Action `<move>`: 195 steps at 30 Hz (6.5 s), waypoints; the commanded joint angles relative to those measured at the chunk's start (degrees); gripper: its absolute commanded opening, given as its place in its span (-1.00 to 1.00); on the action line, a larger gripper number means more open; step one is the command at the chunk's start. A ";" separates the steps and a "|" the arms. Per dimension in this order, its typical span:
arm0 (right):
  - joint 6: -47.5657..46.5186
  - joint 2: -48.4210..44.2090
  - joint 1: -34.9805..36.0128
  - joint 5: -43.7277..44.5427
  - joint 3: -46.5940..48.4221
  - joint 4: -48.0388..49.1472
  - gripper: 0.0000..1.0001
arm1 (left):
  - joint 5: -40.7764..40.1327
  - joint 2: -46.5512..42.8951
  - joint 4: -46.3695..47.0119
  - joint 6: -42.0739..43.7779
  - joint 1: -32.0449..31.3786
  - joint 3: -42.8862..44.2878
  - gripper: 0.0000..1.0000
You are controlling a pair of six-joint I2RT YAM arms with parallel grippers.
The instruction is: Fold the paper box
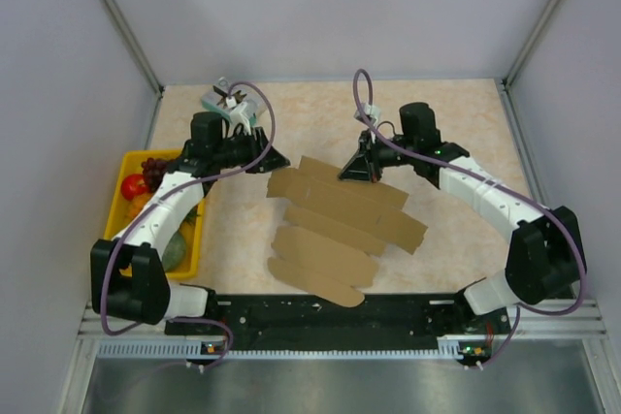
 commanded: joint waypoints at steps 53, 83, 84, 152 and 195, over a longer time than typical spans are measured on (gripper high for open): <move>3.05 3.49 1.34 -16.05 6.63 6.69 -1.00 | 27.24 1.96 35.66 -6.81 -8.77 -3.84 -0.60; 0.16 4.37 5.47 -11.32 13.22 -4.03 -0.07 | 23.72 -4.64 26.78 6.64 -9.21 -2.96 -1.00; -0.81 4.10 5.55 -8.43 13.04 -4.73 -0.01 | 23.81 -4.72 26.78 6.73 -9.21 -2.96 -1.00; -9.17 3.05 -1.13 -5.70 18.14 -15.46 -0.87 | 1.22 -39.51 23.86 -13.92 7.49 -32.57 0.25; -3.72 -0.99 -1.12 -2.09 10.14 -12.04 -0.54 | -21.63 -30.03 16.76 7.10 -15.01 -13.95 -1.00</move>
